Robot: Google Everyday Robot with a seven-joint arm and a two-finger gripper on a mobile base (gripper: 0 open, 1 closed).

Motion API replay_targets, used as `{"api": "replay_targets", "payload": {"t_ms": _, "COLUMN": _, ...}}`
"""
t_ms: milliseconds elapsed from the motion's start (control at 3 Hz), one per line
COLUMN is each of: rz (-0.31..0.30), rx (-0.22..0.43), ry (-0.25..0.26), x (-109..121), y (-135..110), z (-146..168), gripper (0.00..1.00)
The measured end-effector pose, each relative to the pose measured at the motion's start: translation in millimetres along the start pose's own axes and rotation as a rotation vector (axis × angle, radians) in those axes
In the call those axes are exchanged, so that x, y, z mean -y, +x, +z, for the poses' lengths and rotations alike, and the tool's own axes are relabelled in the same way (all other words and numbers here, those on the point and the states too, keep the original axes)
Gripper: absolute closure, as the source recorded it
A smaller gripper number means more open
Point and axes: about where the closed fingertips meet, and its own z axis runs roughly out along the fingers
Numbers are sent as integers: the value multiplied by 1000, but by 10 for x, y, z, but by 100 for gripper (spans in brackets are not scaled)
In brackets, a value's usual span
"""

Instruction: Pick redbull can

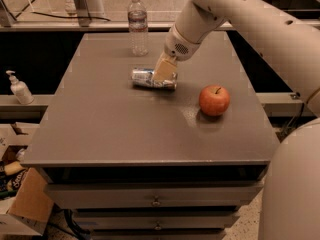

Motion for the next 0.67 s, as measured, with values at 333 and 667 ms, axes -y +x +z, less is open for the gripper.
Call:
{"api": "replay_targets", "payload": {"t_ms": 333, "rz": 0, "rx": 0, "ry": 0, "x": 0, "y": -3, "z": -6, "gripper": 15}}
{"api": "replay_targets", "payload": {"t_ms": 667, "rz": -30, "rx": -16, "ry": -16, "x": -129, "y": 8, "z": 74, "gripper": 0}}
